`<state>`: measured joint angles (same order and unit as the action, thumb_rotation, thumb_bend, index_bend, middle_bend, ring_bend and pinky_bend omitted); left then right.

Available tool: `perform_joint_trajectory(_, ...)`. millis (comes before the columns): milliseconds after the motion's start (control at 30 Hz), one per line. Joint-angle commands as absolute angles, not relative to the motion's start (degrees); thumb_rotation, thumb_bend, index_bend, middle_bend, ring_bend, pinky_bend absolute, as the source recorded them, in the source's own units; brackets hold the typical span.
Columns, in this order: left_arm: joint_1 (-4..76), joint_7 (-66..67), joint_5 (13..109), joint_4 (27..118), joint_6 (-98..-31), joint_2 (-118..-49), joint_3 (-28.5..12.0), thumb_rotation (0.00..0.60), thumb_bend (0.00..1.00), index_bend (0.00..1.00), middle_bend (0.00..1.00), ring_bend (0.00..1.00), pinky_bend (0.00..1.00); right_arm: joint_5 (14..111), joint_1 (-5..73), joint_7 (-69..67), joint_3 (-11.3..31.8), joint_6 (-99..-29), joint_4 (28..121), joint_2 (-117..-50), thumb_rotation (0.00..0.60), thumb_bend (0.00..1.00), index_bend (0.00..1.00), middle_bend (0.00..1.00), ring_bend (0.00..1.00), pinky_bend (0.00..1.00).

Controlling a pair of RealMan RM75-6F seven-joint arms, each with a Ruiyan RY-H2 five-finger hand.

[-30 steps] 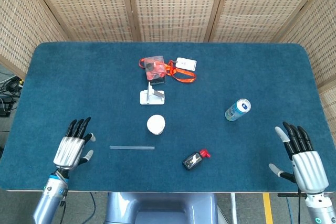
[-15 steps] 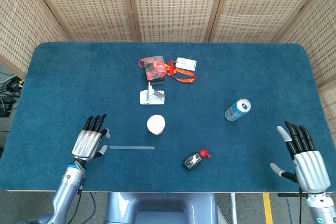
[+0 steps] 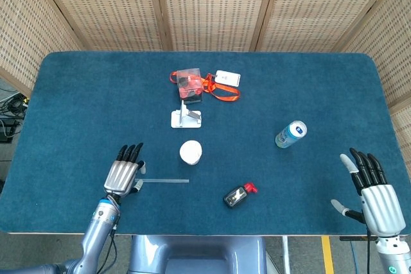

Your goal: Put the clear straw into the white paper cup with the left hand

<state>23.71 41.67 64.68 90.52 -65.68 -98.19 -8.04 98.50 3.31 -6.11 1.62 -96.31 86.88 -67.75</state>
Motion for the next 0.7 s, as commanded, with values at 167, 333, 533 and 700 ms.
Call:
perform_joint_trajectory(167,25.03,43.37,61.97,90.01,-65.66,-99.31,-7.86,0.600,0.34,0.49,0.00,0.00,0.00,98.60,3.34,-6.30,1.57,-96.26,86.86,-67.71,0.600,0.09,0.05,0.00,0.00,0.00)
perform_joint_trajectory(333,25.67,43.90,60.83,89.92,-65.93,-99.87,-7.43,0.600,0.34,0.48,0.00,0.00,0.00,98.61,3.34,-6.54,1.54,-96.22,86.92,-67.66,0.600,0.09,0.05,0.00,0.00,0.00)
perform_joint_trajectory(533,26.26,43.88,60.12,89.86,-66.24,-100.24,-6.76,0.600,0.41,0.47,0.00,0.00,0.00,98.73,3.35,-6.58,1.47,-96.18,86.95,-67.67,0.600,0.09,0.05,0.00,0.00,0.00)
perform_joint_trajectory(700,26.76,44.22,59.26,89.58,-66.38,-100.62,-6.38,0.600,0.41,0.46,0.00,0.00,0.00,98.72,3.33,-6.71,1.47,-96.23,86.97,-67.63,0.600,0.09,0.05,0.00,0.00,0.00)
